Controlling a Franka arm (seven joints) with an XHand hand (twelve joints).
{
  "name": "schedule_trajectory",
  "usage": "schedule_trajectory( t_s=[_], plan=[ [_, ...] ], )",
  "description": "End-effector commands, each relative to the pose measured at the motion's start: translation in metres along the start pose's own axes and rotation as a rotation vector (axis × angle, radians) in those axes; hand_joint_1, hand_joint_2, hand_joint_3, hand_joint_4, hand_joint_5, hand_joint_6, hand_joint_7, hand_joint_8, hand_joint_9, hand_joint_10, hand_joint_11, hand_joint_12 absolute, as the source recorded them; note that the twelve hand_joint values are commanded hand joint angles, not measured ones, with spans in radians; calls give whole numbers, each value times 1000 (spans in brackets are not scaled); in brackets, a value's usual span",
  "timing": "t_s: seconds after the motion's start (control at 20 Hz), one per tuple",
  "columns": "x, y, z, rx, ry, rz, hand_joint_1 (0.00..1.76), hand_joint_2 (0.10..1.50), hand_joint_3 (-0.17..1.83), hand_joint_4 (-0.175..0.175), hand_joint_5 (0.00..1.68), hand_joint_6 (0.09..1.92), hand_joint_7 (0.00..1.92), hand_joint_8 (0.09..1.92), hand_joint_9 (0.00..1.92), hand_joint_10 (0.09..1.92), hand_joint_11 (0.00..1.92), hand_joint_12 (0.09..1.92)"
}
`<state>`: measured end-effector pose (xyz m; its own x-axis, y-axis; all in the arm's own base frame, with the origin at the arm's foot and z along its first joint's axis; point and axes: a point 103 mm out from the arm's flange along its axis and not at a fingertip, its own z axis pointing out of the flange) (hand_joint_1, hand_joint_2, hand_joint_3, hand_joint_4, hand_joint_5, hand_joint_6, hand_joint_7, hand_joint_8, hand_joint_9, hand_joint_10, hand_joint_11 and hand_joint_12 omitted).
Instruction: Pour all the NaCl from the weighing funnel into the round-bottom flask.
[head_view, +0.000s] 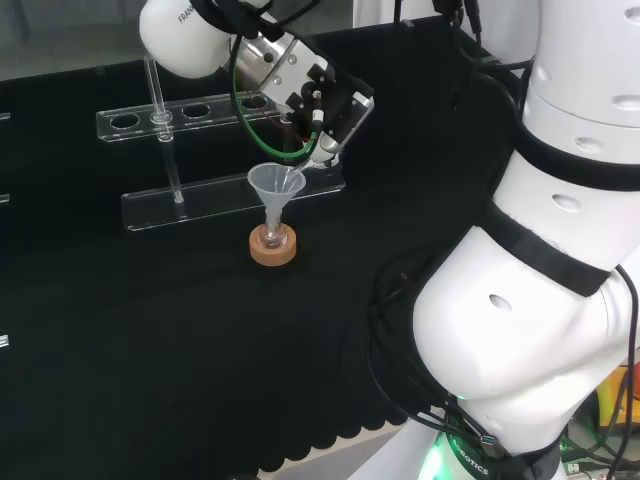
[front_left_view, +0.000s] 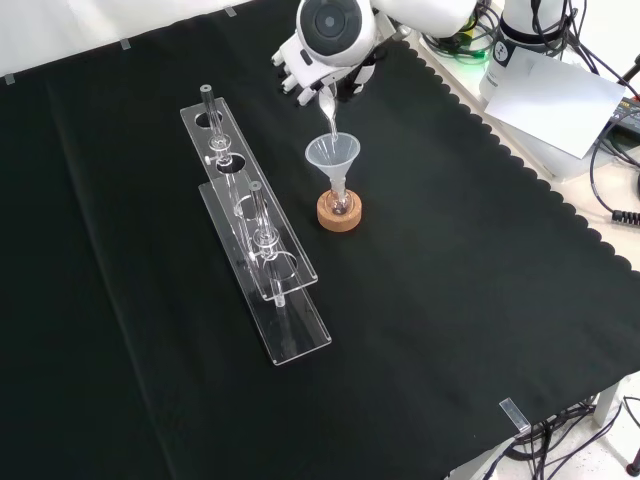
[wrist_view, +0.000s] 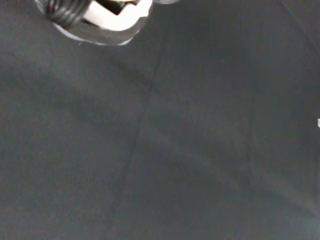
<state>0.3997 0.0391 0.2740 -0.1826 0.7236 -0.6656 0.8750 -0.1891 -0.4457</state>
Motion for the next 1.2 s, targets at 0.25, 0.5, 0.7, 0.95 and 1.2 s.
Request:
schedule_trajectory(
  t_s=[0.25, 0.5, 0.7, 0.95, 1.2],
  plan=[
    [2, 0, -2, 25, -18, 4, 1072, 751, 641, 175, 1079, 994, 623, 658, 906, 466, 674, 1227],
    [3, 0, -3, 50, -24, 4, 1072, 750, 642, 175, 1080, 994, 622, 657, 904, 466, 672, 1227],
    [3, 0, -3, 63, -27, 5, 1072, 750, 642, 175, 1080, 994, 622, 657, 903, 466, 670, 1227],
    [2, 0, -3, 72, -32, 7, 1072, 750, 643, 175, 1080, 995, 620, 656, 902, 466, 667, 1226],
    [2, 0, -4, 72, -37, 8, 1072, 750, 643, 175, 1080, 995, 620, 656, 901, 467, 665, 1227]
  ],
)
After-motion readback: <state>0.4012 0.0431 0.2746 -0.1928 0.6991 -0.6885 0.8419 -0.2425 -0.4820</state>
